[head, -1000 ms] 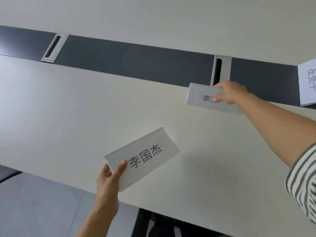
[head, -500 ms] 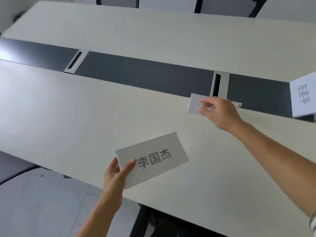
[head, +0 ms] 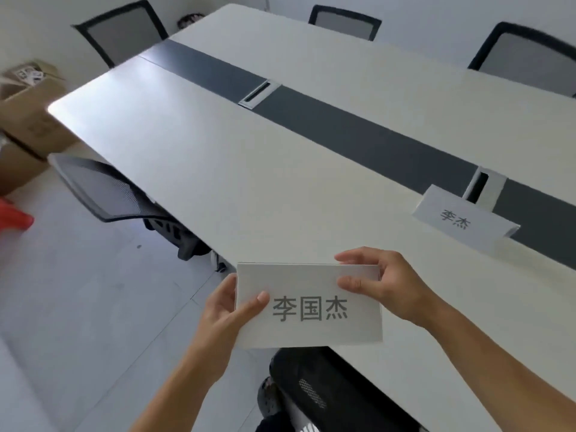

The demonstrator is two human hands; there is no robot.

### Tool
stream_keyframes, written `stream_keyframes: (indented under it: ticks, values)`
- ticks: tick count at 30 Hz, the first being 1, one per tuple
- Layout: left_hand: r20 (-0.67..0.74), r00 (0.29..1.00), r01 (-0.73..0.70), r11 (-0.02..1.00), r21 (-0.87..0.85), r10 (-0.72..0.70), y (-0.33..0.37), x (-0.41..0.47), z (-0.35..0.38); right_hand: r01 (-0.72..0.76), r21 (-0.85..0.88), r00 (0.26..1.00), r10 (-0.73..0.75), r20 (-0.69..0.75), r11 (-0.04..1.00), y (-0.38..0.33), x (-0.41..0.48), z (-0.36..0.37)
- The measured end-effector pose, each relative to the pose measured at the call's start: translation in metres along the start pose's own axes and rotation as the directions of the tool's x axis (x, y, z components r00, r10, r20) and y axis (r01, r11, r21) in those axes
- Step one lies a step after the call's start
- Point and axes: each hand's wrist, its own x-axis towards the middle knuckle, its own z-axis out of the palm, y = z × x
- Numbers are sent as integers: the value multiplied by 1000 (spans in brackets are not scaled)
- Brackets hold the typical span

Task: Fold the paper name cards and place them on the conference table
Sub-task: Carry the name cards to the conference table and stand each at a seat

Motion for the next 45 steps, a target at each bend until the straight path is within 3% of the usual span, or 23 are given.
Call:
stream_keyframes:
  ticks: [3,6,16,22,34,38,45]
  values:
    - [-83,997,1,998,-67,-6,-2,-32,-43,-46,227,995,25,94,973,-14,-5,44]
    - [-161,987,-2,991,-137,-20,-5,-60,-92,-95,325,987,45,156,941,-30,-6,103]
    - [-447,894,-60,989,-132,-5,-6,-135,-293,-74,333,987,20,162,940,-95,11,339]
    - [-494,869,-73,990,-120,5,9,-148,-382,-9,294,967,-66,245,956,-138,40,421]
    - [-564,824,-107,992,-72,48,73,-3,-519,5,283,969,-75,237,959,-203,218,511]
    - [-531,846,-111,990,-82,51,120,62,-562,-5,298,968,-70,240,955,-242,291,524]
    - [-439,893,-139,988,-69,95,188,165,-623,85,87,936,-109,335,993,-317,406,517]
